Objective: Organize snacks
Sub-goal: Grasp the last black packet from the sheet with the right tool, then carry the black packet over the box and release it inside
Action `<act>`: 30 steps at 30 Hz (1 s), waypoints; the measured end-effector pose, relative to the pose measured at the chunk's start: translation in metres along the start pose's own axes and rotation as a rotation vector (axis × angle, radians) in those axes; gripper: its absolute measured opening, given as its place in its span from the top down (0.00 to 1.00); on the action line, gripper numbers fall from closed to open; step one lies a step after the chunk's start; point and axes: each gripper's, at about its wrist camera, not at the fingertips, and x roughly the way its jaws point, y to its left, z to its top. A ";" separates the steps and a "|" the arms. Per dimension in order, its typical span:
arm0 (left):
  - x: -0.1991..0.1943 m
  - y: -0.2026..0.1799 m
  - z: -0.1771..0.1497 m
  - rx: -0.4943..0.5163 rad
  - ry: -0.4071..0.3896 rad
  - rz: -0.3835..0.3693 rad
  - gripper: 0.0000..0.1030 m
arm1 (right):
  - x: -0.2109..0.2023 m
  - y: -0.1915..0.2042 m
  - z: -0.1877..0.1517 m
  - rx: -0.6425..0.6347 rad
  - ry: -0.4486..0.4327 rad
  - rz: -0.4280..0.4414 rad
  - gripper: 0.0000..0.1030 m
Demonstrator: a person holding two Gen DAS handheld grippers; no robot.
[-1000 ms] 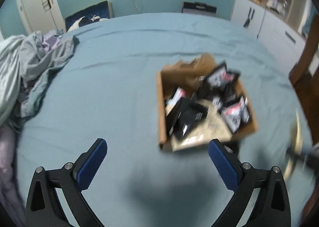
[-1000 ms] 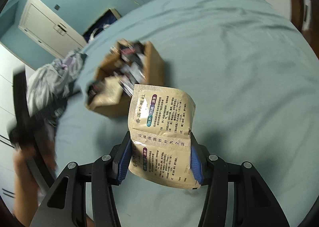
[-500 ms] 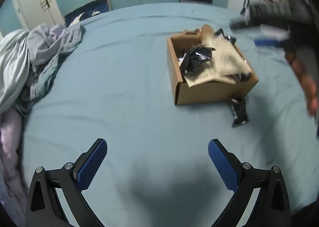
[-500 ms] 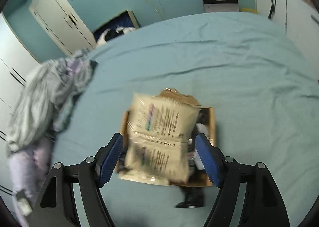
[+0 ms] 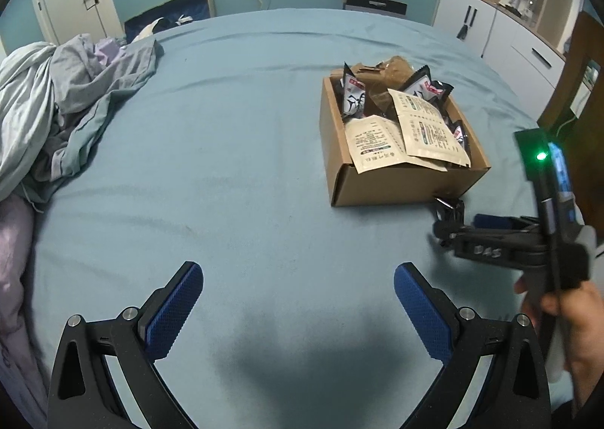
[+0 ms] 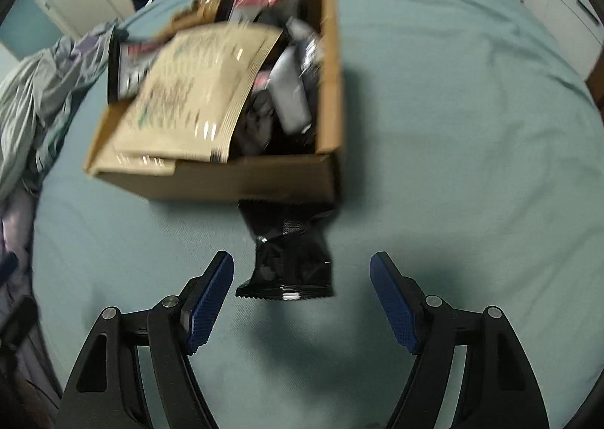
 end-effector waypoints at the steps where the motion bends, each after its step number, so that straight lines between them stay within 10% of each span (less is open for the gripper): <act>1: 0.000 0.001 0.000 -0.002 0.001 -0.001 0.00 | 0.004 0.003 0.001 -0.007 -0.001 -0.010 0.28; 9: 0.004 0.005 0.001 -0.025 0.012 -0.011 0.00 | 0.002 0.014 0.000 -0.067 -0.033 0.003 0.75; 18: -0.001 0.008 0.003 -0.056 -0.005 -0.027 0.00 | -0.103 0.026 0.025 -0.054 -0.205 0.197 0.75; 25: -0.008 0.012 0.005 -0.070 -0.047 -0.022 0.00 | -0.105 0.030 0.070 0.017 -0.302 0.203 0.70; 30: -0.013 0.015 0.003 -0.080 -0.083 0.002 0.00 | -0.121 0.026 0.037 0.022 -0.384 0.123 0.30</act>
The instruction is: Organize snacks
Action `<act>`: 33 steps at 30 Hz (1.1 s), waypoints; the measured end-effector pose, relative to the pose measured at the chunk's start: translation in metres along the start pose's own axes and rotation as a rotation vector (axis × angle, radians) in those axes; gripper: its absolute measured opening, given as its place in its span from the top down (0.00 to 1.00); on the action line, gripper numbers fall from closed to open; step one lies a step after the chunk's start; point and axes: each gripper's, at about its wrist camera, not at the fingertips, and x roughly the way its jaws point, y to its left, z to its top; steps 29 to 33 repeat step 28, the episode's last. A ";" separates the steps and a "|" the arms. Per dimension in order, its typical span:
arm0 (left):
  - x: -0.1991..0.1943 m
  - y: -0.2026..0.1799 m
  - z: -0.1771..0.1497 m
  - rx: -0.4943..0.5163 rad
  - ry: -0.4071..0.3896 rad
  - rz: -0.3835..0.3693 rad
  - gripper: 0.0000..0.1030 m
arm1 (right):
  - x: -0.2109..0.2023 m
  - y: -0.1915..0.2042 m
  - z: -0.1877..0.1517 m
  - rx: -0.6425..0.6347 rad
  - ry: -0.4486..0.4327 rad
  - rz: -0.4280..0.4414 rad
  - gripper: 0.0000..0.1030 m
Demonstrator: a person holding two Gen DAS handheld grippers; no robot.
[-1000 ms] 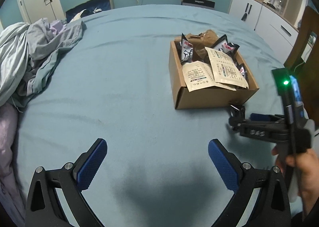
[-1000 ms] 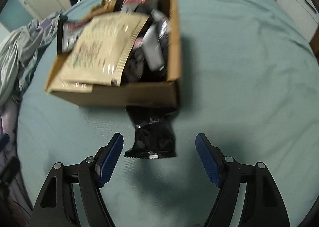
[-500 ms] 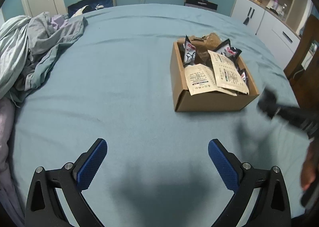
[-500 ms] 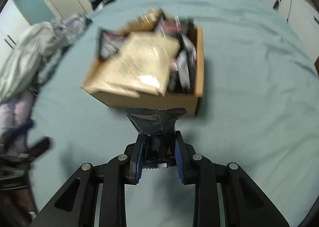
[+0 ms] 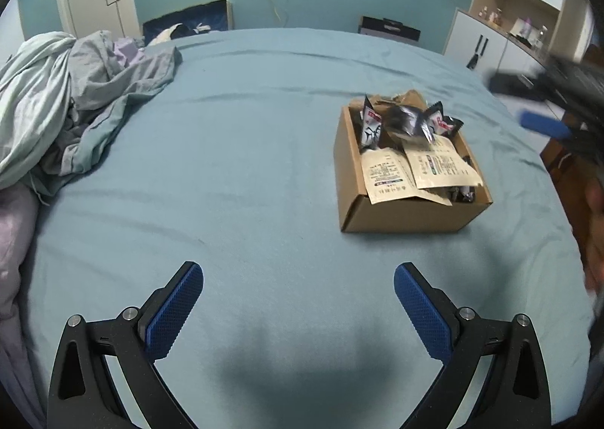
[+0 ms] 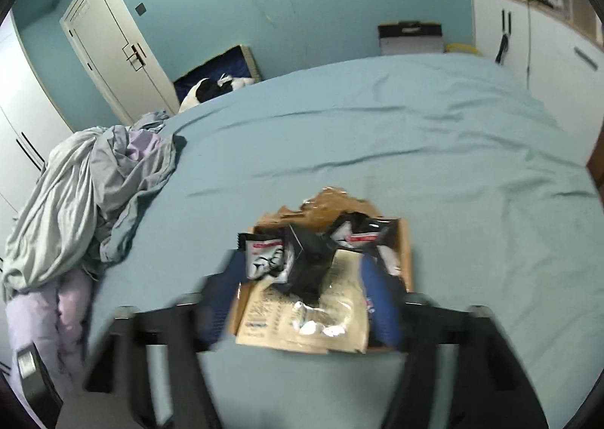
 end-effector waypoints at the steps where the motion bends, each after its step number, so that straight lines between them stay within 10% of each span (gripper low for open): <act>1: -0.001 0.000 -0.001 -0.001 -0.002 0.000 0.00 | -0.011 -0.003 -0.011 -0.013 -0.005 -0.013 0.30; 11: -0.022 -0.021 -0.016 0.111 -0.068 0.048 0.00 | -0.091 -0.057 -0.113 0.018 0.100 -0.132 0.25; 18: -0.027 -0.039 -0.031 0.181 -0.102 0.069 0.00 | -0.123 -0.063 -0.152 -0.064 -0.003 -0.112 0.25; 33: -0.016 -0.054 -0.042 0.200 -0.113 0.103 0.00 | -0.099 -0.082 -0.153 -0.072 0.020 -0.090 0.25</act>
